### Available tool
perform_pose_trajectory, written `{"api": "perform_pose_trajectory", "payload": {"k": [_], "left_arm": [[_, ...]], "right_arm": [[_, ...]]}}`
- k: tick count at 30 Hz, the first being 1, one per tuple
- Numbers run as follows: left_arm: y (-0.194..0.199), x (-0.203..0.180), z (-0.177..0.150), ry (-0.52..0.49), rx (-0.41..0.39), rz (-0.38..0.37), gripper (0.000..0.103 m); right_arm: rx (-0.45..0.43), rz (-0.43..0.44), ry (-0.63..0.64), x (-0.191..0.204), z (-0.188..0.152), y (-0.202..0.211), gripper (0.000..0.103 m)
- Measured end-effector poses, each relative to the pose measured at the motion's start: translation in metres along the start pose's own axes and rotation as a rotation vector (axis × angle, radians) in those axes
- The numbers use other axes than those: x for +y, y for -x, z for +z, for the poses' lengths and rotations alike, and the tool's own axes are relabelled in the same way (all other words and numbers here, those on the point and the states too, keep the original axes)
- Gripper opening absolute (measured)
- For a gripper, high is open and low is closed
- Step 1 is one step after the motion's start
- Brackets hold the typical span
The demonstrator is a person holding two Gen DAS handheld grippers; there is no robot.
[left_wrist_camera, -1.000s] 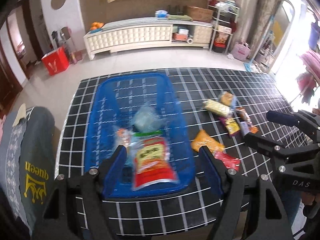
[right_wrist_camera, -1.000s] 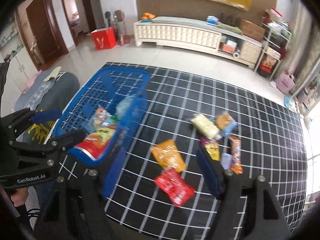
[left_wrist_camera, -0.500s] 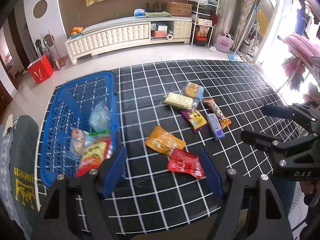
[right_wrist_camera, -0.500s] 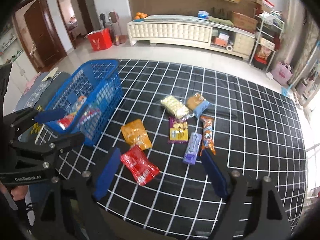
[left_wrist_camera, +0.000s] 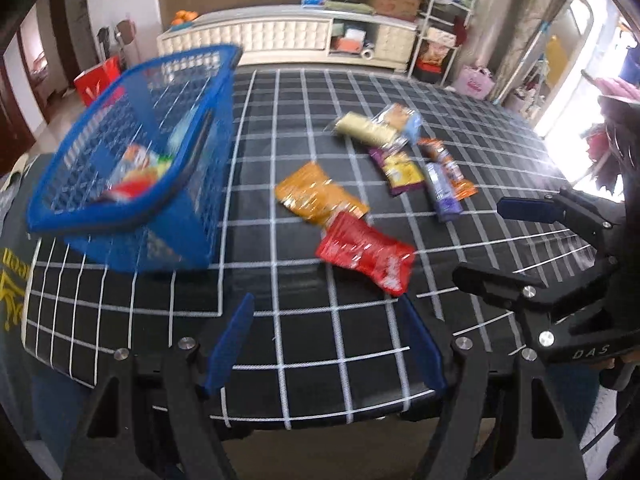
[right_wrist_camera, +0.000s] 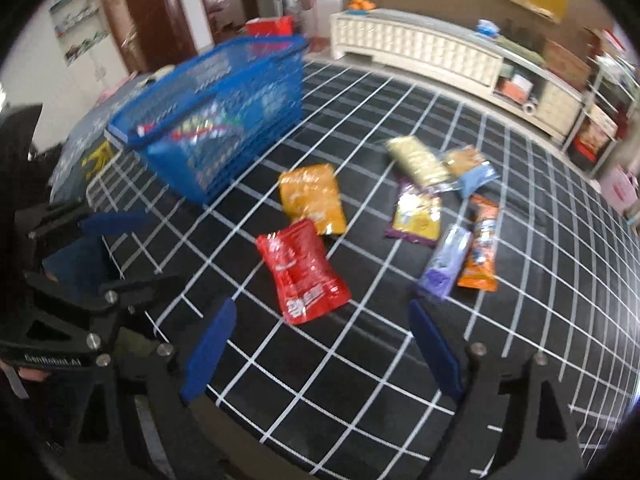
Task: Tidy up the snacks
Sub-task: 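Withdraw both open tools from the basket toward the remaining snacks, then grasp the orange sauce pack with the left tool while the right tool grasps the red pack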
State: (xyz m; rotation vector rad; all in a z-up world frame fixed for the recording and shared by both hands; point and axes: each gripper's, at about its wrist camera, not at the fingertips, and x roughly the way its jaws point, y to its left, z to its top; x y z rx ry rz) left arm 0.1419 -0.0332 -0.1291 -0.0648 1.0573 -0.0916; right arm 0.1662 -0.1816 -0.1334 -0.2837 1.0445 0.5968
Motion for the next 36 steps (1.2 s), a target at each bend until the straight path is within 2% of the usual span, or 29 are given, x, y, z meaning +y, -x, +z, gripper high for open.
{"api": "perform_pose_trajectory", "payload": {"k": [5,14,19,20,24,30,36], "left_arm": [[-0.018,0.016,-0.012,0.041,0.041,-0.005,0.072],[-0.042,0.036,-0.01,0.094,0.082,0.008,0.072],[-0.053,0.042,-0.01,0.104,0.107,0.013,0.072],[-0.056,0.043,-0.01,0.111,0.117,0.011,0.072],[-0.061,0.044,-0.01,0.12,0.132,-0.002,0.072],[-0.061,0.034,-0.005,0.122,0.134,0.002,0.072],[-0.054,0.022,0.001,0.108,0.126,0.008,0.072]], "right_arm": [[0.054,0.03,0.025,0.004,0.002,-0.032,0.091],[0.102,0.063,0.093,0.021,0.021,-0.084,0.091],[0.121,0.088,0.103,0.02,0.022,-0.097,0.09],[0.118,0.088,0.113,0.02,0.021,-0.097,0.087],[0.11,0.077,0.126,0.018,0.018,-0.098,0.062],[0.079,0.07,0.158,0.014,0.009,-0.09,0.035],[0.044,0.067,0.091,-0.001,-0.006,-0.073,0.032]]}}
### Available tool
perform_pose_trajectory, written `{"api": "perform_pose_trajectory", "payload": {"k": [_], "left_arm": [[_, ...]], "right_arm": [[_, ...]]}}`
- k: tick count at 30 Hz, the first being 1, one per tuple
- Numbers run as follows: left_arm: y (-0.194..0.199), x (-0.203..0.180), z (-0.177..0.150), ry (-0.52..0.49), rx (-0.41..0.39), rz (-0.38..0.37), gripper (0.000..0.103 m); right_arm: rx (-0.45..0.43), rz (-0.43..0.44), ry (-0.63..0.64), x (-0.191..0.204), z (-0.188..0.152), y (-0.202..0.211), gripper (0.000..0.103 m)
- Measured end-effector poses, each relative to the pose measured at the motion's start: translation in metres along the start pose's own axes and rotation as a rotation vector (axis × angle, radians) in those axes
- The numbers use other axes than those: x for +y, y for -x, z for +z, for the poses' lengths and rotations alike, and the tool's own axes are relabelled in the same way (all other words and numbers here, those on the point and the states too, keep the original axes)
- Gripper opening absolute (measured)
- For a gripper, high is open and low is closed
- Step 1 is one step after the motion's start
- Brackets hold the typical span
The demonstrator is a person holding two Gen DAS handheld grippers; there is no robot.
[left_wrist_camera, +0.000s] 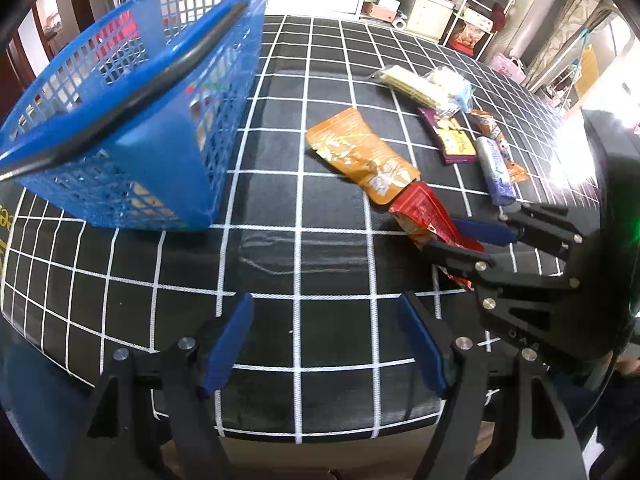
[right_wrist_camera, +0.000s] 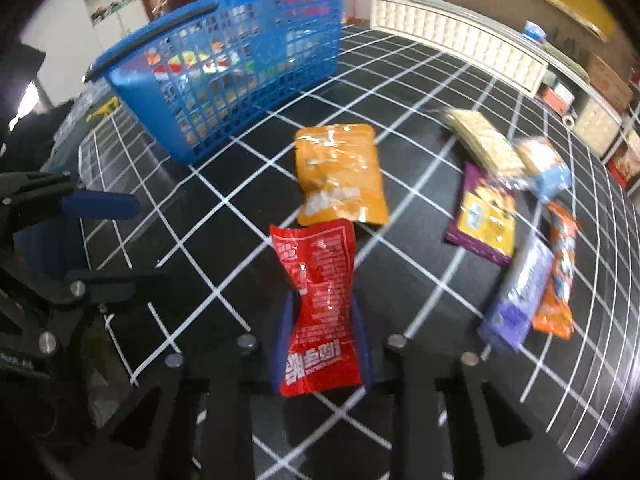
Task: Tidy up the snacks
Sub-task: 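Grasp the orange sauce pack with the left tool while the right tool grasps the red pack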
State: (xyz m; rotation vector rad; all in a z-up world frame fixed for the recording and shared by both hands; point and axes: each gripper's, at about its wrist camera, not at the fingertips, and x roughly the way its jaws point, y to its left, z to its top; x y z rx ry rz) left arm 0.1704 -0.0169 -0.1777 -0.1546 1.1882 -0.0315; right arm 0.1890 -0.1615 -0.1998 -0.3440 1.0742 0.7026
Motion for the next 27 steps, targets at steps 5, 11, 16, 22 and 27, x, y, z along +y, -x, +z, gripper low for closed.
{"api": "perform_pose_trajectory", "payload": {"k": [5,11,16,22,27], "left_arm": [[-0.001,-0.014,0.015,0.003,0.01,-0.015,0.072],[-0.011,-0.033,0.044,0.042,0.014,-0.027,0.072],[-0.026,-0.043,0.069,0.078,0.035,-0.031,0.072],[-0.055,-0.043,0.094,0.117,0.067,0.039,0.072],[-0.079,-0.039,0.112,0.146,0.089,0.094,0.072]], "right_arm": [[-0.053,-0.025,-0.06,-0.015,-0.003,0.029,0.032],[-0.092,-0.082,-0.151,-0.044,0.001,0.053,0.032],[-0.112,-0.092,-0.202,-0.06,0.006,0.055,0.032],[-0.112,-0.079,-0.265,-0.08,0.012,0.048,0.032],[-0.104,-0.083,-0.28,-0.086,0.014,0.037,0.032]]}}
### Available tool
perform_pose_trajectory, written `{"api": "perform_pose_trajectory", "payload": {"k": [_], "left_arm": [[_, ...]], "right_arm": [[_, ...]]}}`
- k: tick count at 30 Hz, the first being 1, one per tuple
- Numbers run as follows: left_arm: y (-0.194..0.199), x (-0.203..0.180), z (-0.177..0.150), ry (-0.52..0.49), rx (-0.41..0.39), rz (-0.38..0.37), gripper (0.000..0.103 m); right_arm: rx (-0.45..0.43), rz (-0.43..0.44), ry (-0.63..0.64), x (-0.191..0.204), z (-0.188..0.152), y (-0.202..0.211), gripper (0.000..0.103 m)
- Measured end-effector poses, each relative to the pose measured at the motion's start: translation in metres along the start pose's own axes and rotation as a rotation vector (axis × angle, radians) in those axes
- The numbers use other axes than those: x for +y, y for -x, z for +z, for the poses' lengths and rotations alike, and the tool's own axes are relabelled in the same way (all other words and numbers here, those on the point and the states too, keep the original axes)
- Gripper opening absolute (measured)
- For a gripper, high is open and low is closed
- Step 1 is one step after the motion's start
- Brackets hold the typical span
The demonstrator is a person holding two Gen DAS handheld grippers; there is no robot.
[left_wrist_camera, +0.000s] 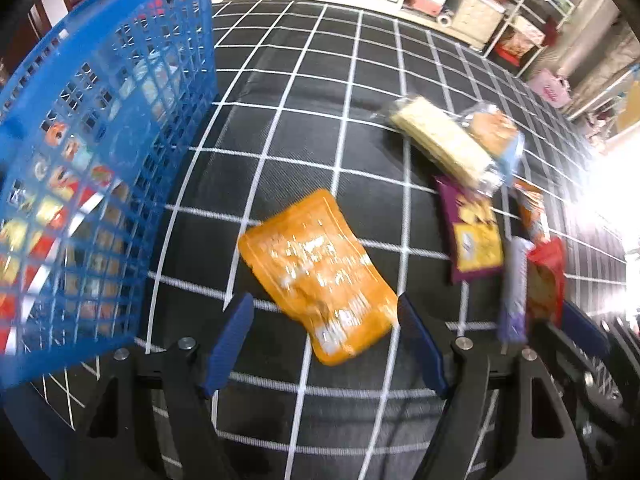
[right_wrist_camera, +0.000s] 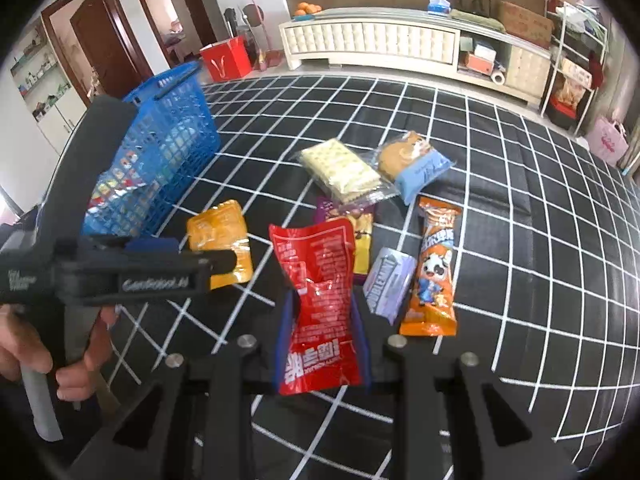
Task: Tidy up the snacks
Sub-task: 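Grasp the orange sauce pack with the left tool while the right tool grasps the red pack, then carry both packs over the blue basket and open the left tool, dropping the orange pack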
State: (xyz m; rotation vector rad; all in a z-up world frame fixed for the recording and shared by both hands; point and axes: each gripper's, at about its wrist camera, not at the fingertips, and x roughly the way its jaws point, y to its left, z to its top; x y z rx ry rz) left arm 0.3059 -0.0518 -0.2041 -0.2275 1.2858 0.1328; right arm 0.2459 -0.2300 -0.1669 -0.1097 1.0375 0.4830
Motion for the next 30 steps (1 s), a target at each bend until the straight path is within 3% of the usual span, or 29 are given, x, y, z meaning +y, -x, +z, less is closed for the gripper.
{"api": "perform_pose_trajectory", "payload": {"k": [3,9,15,17,18,23,30], "left_arm": [[-0.011,-0.005,0.01,-0.024,-0.005,0.048,0.072],[-0.021,-0.005,0.018,0.029,-0.008,0.078,0.072],[-0.023,-0.006,0.017,0.053,0.006,0.11,0.08],[-0.024,-0.003,0.015,0.067,0.018,0.109,0.076],[-0.023,-0.003,0.014,0.068,0.018,0.109,0.065],[-0.016,-0.016,0.003,-0.017,0.029,0.077,0.035],[-0.004,-0.023,-0.021,-0.082,0.012,-0.024,0.03]], "right_arm": [[0.005,0.016,0.002,-0.002,0.0,-0.004,0.032],[0.009,0.032,-0.03,-0.011,-0.001,-0.007,0.033],[0.013,0.054,-0.058,-0.017,-0.004,-0.007,0.033],[0.016,0.063,-0.07,-0.018,-0.005,-0.006,0.033],[0.017,0.066,-0.075,-0.019,-0.005,-0.006,0.033],[0.014,0.071,-0.092,-0.02,-0.006,-0.003,0.033],[0.01,0.043,-0.087,-0.008,-0.003,0.011,0.033]]}}
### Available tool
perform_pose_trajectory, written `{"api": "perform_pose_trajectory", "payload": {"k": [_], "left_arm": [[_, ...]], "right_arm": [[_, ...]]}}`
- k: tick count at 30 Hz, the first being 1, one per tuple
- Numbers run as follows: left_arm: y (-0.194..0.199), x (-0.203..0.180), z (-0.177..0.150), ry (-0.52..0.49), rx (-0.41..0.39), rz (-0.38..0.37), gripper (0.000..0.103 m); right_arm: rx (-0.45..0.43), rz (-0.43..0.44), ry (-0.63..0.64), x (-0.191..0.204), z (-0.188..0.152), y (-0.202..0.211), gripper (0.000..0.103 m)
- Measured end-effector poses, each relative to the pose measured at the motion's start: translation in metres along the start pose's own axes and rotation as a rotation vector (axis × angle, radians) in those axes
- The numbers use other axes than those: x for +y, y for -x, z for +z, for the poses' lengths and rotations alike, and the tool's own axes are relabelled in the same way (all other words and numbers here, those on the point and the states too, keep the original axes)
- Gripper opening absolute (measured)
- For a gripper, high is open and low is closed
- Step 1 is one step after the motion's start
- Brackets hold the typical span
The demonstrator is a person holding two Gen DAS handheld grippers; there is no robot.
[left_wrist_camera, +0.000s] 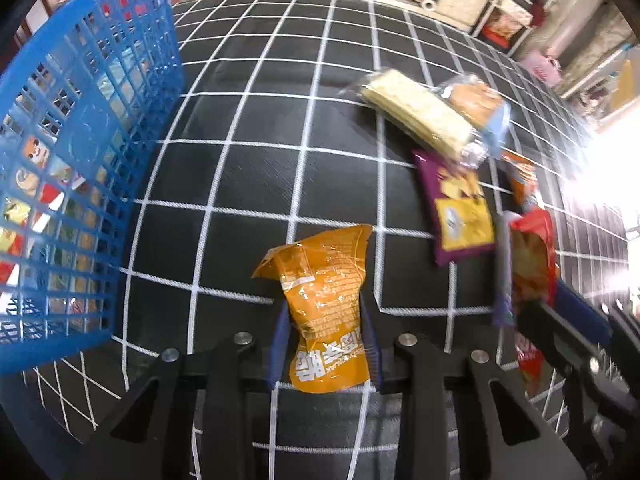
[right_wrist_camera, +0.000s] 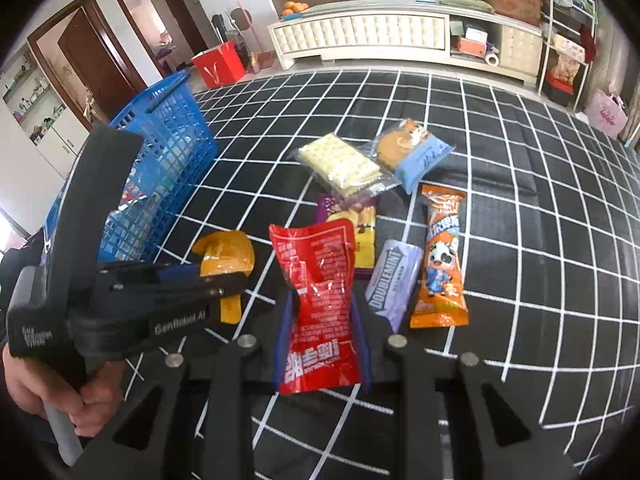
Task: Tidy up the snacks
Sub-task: 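Carry both packs over the blue basket and open the left tool, dropping the orange pack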
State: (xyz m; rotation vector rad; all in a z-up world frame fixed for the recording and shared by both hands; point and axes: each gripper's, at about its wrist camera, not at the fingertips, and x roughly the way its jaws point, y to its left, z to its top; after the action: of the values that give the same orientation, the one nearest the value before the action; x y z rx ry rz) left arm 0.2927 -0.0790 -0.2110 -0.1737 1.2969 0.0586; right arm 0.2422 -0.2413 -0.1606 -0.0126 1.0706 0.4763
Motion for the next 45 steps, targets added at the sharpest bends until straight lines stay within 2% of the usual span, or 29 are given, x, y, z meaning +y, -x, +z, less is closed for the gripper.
{"api": "perform_pose_trajectory", "payload": {"k": [4,11,13,17,21,25,34,39,42,45], "left_arm": [[0.032,-0.005,-0.012,-0.051,-0.077,-0.035,0.03],[0.1,0.008,0.004,-0.088,-0.2,-0.088,0.03],[0.121,0.013,-0.004,-0.094,-0.229,-0.101,0.03],[0.15,0.051,-0.007,-0.087,-0.268,-0.13,0.03],[0.173,0.087,-0.01,-0.074,-0.265,-0.18,0.03],[0.192,0.116,-0.005,-0.089,-0.305,-0.14,0.03],[0.195,0.166,0.007,-0.112,-0.299,-0.097,0.03],[0.174,0.18,0.01,-0.123,-0.219,-0.121,0.031],[0.155,0.179,0.011,-0.136,-0.173,-0.106,0.031],[0.136,0.176,0.01,-0.147,-0.122,-0.13,0.031]], "right_arm": [[-0.016,-0.05,0.008,0.011,0.005,0.015,0.033],[-0.081,-0.068,0.023,0.045,0.024,0.051,0.032],[-0.105,-0.082,0.038,0.059,0.03,0.059,0.032],[-0.129,-0.07,0.071,0.09,0.04,0.066,0.032],[-0.144,-0.046,0.096,0.123,0.051,0.064,0.032],[-0.15,-0.017,0.113,0.154,0.064,0.057,0.032],[-0.146,0.003,0.143,0.197,0.078,0.04,0.032],[-0.138,-0.007,0.151,0.205,0.077,0.035,0.032],[-0.132,-0.021,0.154,0.208,0.077,0.032,0.033],[-0.126,-0.035,0.151,0.207,0.076,0.03,0.033]]}}
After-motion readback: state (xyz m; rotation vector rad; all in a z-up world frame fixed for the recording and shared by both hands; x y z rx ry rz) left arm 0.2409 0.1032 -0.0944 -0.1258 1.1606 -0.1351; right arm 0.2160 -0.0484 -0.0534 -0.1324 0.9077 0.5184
